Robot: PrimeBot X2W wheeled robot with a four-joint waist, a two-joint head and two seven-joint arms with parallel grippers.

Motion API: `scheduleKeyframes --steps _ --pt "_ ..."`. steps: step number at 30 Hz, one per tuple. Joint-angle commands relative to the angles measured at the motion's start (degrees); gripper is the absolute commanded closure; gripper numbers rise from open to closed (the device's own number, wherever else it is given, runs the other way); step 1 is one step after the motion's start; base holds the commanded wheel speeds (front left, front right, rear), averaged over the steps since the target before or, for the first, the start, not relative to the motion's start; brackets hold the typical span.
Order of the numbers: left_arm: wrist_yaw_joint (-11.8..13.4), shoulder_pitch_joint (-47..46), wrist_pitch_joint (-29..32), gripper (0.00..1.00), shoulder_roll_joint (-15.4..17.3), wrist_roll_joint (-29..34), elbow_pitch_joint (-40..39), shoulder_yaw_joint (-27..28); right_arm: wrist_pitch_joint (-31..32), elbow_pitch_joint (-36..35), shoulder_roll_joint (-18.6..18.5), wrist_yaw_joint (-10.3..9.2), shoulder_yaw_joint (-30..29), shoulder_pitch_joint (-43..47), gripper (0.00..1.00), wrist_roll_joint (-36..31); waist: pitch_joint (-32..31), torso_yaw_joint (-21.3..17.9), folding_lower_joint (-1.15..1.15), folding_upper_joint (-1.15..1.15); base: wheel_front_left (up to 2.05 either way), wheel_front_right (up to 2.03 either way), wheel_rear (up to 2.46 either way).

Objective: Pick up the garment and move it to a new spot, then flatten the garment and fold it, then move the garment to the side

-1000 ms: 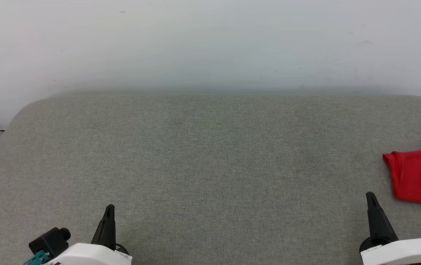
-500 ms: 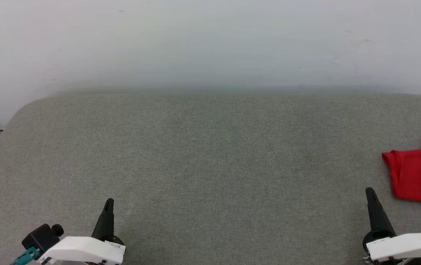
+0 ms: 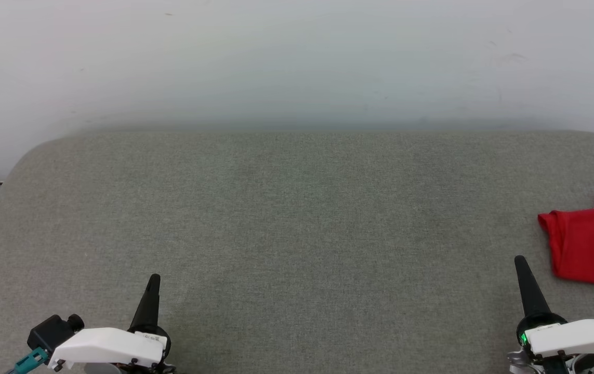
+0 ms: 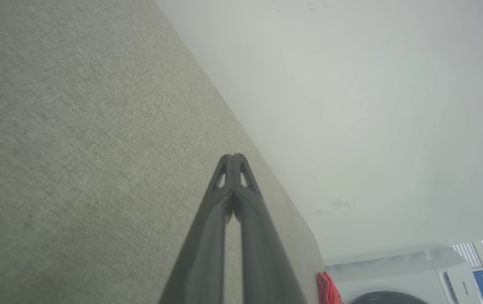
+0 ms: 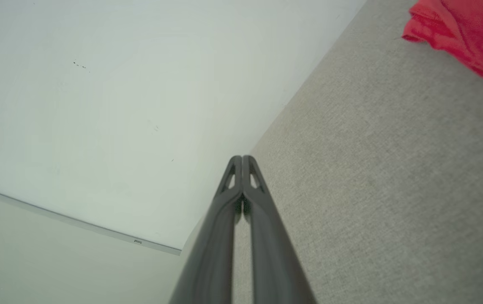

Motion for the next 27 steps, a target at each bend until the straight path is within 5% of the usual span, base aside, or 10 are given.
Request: scheduleKeyframes --steps 1,27 --pt "-0.4 -1.5 0.4 1.00 0.0 -1.2 -0.3 0.4 0.3 -0.3 -0.2 -0.01 -0.2 -1.2 1.00 1.4 0.0 0.0 0.00 0.00 0.00 0.00 0.00" --pt "-2.2 -3.8 4.0 1.00 -0.7 -15.9 1.3 2.6 3.9 1.4 -0.1 -0.02 -0.7 -3.5 1.00 15.9 0.4 -0.4 0.00 0.00 0.00 0.00 0.00"
